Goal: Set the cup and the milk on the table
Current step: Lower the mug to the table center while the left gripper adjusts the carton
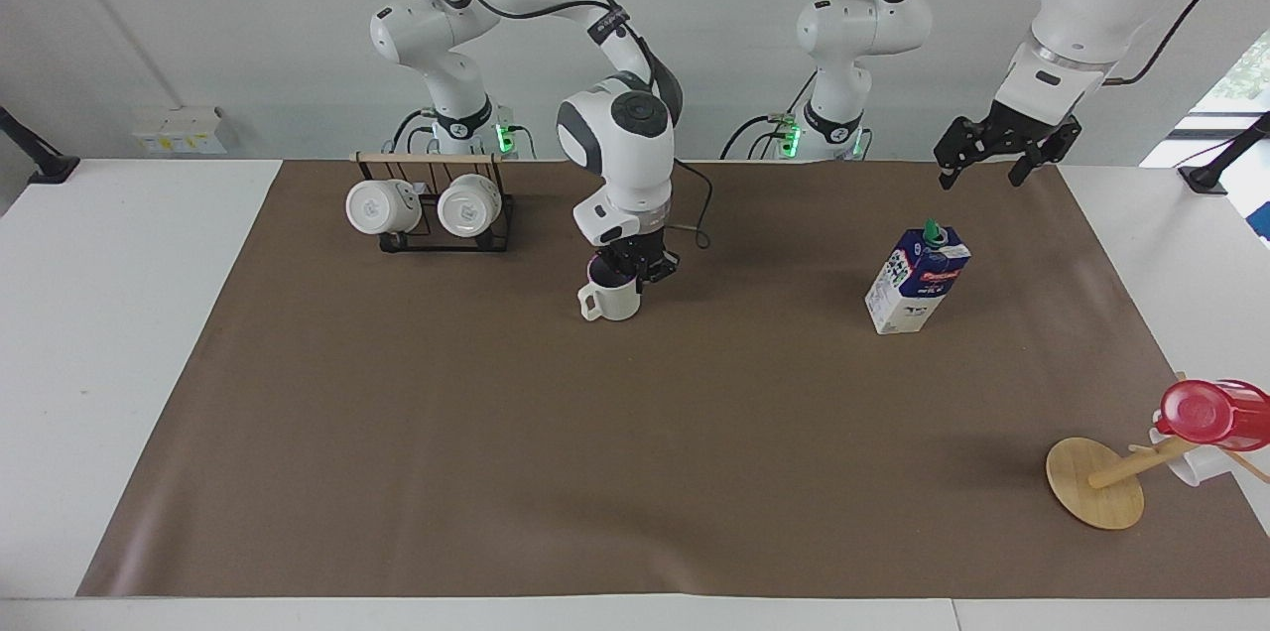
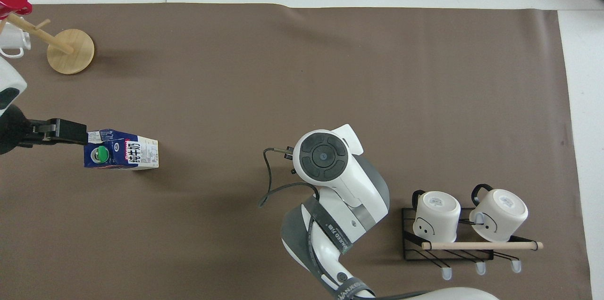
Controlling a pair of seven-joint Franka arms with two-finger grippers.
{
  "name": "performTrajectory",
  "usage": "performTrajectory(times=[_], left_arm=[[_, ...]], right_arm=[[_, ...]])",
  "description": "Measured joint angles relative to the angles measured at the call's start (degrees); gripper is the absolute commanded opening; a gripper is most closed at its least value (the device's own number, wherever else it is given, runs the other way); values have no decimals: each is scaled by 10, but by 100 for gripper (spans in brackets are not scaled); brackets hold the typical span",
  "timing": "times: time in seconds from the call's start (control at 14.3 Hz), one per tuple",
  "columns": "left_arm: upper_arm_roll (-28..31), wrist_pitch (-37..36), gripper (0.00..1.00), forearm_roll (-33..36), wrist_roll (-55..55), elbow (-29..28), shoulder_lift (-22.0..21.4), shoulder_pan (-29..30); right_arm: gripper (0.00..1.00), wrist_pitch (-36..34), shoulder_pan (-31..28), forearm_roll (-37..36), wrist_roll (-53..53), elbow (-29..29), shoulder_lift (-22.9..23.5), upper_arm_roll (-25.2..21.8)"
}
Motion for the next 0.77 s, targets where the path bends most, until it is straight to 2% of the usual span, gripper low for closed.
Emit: performTrajectory(times=[0.42,0.77], left_arm=[[0,73,100,0,23,-50,3,0],[0,120,100,0,27,-93,3,0]], right_arm=[[100,6,-10,-1,-5,8,-12,-3],[100,-30,-46,-1,-67,11,-89,-5]])
